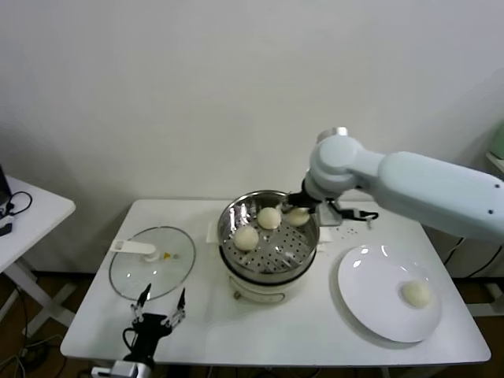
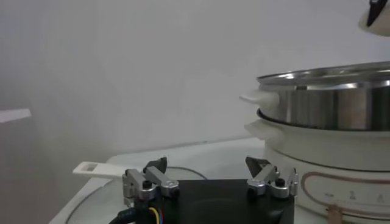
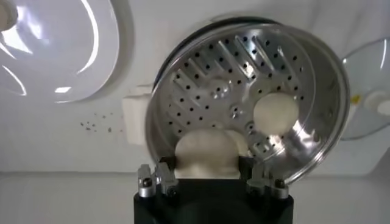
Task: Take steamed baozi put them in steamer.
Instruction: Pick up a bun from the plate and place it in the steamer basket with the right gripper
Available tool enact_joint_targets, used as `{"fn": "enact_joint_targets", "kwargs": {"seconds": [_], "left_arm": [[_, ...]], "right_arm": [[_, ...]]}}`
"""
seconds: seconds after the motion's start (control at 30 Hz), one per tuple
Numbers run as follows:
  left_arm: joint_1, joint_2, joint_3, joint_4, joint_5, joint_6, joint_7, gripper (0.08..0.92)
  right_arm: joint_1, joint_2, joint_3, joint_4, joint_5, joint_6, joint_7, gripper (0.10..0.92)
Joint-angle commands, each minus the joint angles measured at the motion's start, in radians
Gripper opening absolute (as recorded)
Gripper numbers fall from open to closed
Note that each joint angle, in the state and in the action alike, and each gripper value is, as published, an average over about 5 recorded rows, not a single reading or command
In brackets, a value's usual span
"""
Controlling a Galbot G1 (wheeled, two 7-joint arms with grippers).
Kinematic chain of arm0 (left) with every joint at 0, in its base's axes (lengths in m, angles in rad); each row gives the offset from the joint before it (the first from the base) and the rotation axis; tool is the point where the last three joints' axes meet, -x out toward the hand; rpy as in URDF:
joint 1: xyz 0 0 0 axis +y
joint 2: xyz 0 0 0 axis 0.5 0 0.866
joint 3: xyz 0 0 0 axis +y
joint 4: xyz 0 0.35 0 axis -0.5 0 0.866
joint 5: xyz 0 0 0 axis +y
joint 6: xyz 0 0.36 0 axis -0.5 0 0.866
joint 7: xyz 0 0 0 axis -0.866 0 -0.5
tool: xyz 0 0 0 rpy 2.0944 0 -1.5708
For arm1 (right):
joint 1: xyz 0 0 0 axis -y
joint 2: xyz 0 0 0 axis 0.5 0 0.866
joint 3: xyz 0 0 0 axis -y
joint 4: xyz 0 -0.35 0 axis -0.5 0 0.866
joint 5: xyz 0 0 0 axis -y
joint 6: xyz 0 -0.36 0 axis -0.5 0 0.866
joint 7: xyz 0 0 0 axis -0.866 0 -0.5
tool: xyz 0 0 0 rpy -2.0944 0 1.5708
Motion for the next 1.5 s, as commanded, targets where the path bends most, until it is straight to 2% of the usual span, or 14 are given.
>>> {"fn": "enact_joint_targets", "kwargs": {"seconds": [0.03, 0.63, 1.27, 1.37, 1.5], "left_arm": [[0.014, 0.008, 0.008, 0.008, -0.006, 0.008, -0.001, 0.823], [0.017, 0.051, -0.013, 0.024, -0.022, 0.033, -0.018, 0.823], [0.003, 0.048, -0.003, 0.028, -0.014, 0.042, -0.018, 0.823], [0.005, 0.046, -0.002, 0.029, -0.013, 0.041, -0.017, 0.823], [0.004, 0.045, -0.002, 0.032, -0.012, 0.040, -0.017, 0.823]], "right_arm": [[-0.106, 0.153, -0.019, -0.033, -0.054, 0.037, 0.003, 0.670], [-0.161, 0.165, -0.030, -0.068, -0.068, 0.083, 0.004, 0.670], [-0.172, 0.142, -0.026, -0.058, -0.056, 0.083, 0.010, 0.680], [-0.173, 0.140, -0.027, -0.060, -0.052, 0.083, 0.015, 0.700], [-0.172, 0.140, -0.024, -0.060, -0.049, 0.083, 0.017, 0.780]]}}
